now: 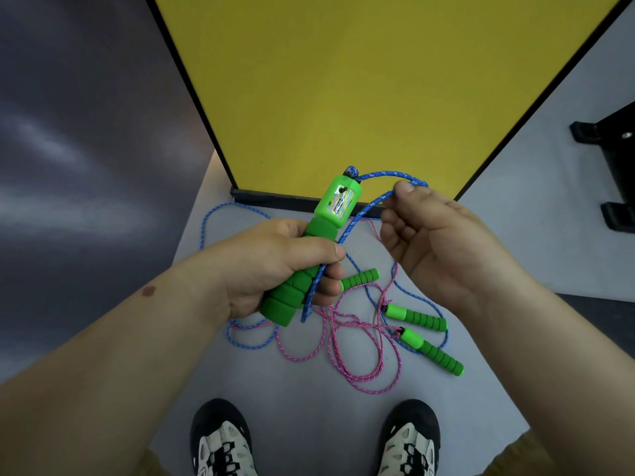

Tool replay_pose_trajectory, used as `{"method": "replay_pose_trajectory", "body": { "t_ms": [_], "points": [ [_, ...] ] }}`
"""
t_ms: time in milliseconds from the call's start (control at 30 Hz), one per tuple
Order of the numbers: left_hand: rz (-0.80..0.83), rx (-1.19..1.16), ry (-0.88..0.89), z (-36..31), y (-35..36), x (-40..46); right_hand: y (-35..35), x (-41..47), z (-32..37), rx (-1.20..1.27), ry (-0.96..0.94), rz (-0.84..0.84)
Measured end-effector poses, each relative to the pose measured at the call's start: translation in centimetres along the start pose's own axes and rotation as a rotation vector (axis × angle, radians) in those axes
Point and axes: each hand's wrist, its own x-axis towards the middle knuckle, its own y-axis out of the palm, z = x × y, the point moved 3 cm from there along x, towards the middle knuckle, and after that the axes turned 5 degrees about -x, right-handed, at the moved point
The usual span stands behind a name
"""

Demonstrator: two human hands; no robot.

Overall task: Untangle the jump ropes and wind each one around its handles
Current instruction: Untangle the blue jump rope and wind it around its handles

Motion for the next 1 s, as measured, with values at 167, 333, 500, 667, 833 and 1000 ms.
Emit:
{"method": "replay_pose_trajectory", "body": {
  "t_ms": [167,333,500,667,833,1000],
  "points": [
    [-0.005,-0.01,-0.003,0.1,0.0,0.0,1.3,-0.7,-1.2,-0.089,0.063,0.126],
    [-0.001,-0.031,0.013,-0.1,0.2,-0.1,2.3,-1.7,-2.4,-0.184,0.081,0.226],
    [-0.012,-0.038,0.005,-0.1,0.0,-0.1,2.3,-1.6,-2.2,-0.199,0.05,0.191],
    [-0.018,-0.028,0.002,0.0,-0.1,-0.1,1.2,-0.7,-1.1,-0.132,0.001,0.059],
    [-0.017,-0.027,0.005,-0.1,-0.1,0.0,-0.1,0.1,0.2,-0.062,-0.044,-0.054],
    [-0.015,-0.016,0.01,-0.2,0.0,-0.1,-0.4,0.2,0.2,-0.006,-0.013,-0.057]
  ]
}}
